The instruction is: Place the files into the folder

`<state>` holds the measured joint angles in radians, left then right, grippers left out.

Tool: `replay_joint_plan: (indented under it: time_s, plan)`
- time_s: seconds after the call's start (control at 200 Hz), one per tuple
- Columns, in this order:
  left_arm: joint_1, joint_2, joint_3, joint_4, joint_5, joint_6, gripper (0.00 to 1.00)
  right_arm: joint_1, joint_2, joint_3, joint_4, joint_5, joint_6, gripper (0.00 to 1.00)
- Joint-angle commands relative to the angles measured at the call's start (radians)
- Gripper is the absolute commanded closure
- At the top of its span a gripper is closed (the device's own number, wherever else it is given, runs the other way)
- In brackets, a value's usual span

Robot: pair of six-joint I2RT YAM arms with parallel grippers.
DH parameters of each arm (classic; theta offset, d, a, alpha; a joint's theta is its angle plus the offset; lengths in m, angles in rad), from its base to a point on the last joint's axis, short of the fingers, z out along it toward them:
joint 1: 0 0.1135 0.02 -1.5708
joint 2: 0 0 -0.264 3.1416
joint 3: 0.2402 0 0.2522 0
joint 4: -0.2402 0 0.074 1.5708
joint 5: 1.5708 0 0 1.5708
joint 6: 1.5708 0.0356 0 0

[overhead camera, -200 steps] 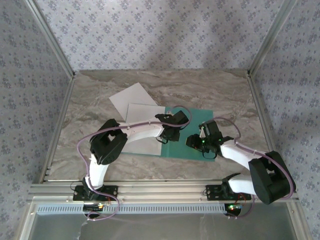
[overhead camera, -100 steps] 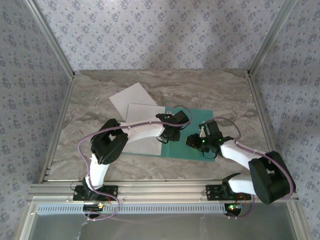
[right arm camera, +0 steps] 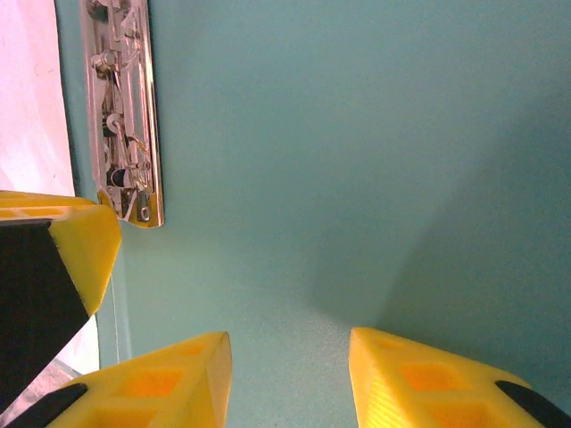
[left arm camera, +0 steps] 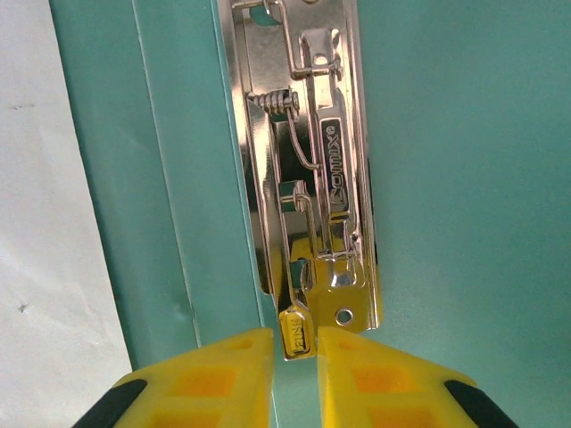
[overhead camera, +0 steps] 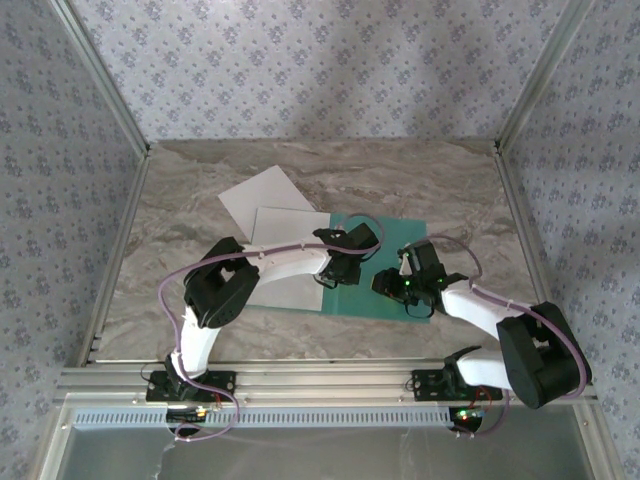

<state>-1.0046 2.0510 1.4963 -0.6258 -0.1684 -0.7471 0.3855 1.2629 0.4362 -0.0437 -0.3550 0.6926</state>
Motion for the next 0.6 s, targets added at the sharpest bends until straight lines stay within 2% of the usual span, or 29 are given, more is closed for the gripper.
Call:
replay_joint_plan:
  time_s: [0.0,0.595]
  plan:
    - [-0.007,0.018,0.031,-0.020,0.007,-0.008,0.80,-0.008,-0.010,-0.014,0.004,-0.013,0.010,0.59]
    - [-0.009,0.034,0.041,-0.025,0.007,-0.006,0.82,-0.016,-0.010,-0.017,0.006,-0.018,0.010,0.59]
